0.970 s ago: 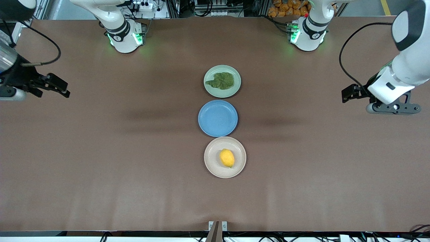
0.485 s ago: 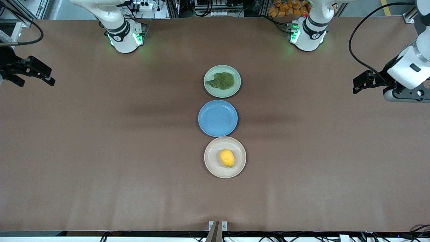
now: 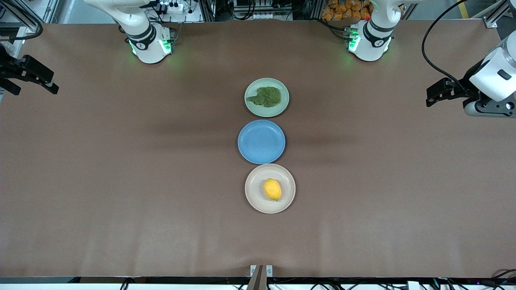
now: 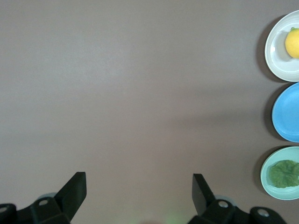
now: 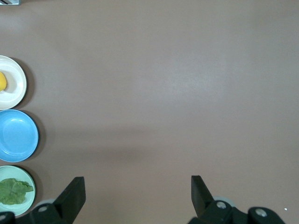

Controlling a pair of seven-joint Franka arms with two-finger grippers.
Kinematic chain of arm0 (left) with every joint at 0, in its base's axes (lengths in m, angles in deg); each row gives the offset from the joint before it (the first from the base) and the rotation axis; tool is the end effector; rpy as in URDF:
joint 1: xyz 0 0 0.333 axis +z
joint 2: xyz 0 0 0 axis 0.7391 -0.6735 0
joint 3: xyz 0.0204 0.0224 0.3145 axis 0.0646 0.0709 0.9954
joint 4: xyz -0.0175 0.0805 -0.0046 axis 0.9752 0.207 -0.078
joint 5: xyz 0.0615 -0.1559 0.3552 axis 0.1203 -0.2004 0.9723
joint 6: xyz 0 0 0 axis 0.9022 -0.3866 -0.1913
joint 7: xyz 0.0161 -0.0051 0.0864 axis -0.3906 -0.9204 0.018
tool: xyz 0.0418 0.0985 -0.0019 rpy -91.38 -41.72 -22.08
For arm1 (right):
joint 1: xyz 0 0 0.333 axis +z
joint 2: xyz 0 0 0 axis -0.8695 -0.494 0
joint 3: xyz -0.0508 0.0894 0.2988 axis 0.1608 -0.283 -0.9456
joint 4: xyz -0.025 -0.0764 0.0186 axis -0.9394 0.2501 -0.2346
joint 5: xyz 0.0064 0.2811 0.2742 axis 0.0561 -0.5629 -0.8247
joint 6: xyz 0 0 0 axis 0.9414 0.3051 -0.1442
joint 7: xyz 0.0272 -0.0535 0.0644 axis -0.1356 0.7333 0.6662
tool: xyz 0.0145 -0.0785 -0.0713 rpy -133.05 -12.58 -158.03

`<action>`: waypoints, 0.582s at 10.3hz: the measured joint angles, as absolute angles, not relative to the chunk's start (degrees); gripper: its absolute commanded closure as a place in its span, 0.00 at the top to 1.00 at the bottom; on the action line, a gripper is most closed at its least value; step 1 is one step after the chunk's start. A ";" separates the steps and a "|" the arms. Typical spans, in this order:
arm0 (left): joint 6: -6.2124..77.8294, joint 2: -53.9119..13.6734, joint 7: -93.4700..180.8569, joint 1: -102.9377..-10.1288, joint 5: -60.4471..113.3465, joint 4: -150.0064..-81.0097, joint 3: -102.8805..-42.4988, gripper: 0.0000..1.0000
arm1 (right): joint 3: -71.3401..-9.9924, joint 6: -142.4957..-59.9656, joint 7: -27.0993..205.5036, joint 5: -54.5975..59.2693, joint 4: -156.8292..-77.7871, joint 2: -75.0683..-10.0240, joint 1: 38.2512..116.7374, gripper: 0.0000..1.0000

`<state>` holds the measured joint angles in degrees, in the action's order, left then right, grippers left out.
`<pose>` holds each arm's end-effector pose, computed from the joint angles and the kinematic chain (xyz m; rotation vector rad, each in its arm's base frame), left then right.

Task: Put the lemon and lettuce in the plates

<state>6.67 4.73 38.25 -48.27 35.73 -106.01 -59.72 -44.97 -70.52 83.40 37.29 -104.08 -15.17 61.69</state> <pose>0.5513 -0.0558 0.6133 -3.1307 0.1331 0.0828 0.5227 0.0049 0.6885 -3.1045 0.0105 -0.0793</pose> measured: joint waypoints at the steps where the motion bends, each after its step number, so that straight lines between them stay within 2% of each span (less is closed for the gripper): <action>1: 6.68 4.57 38.20 -48.28 35.73 -105.79 -59.83 1.00 | -44.96 -69.58 83.40 37.30 -103.92 -15.17 61.67 1.00; 6: 6.48 4.47 38.15 -48.10 35.73 -103.63 -59.85 1.00 | -44.92 -68.50 83.40 37.31 -103.64 -15.18 61.64 1.00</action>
<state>6.48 4.47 38.15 -48.10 35.73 -103.63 -59.85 -44.92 -68.50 83.40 37.31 -103.64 -15.18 61.64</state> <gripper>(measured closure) 0.000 0.000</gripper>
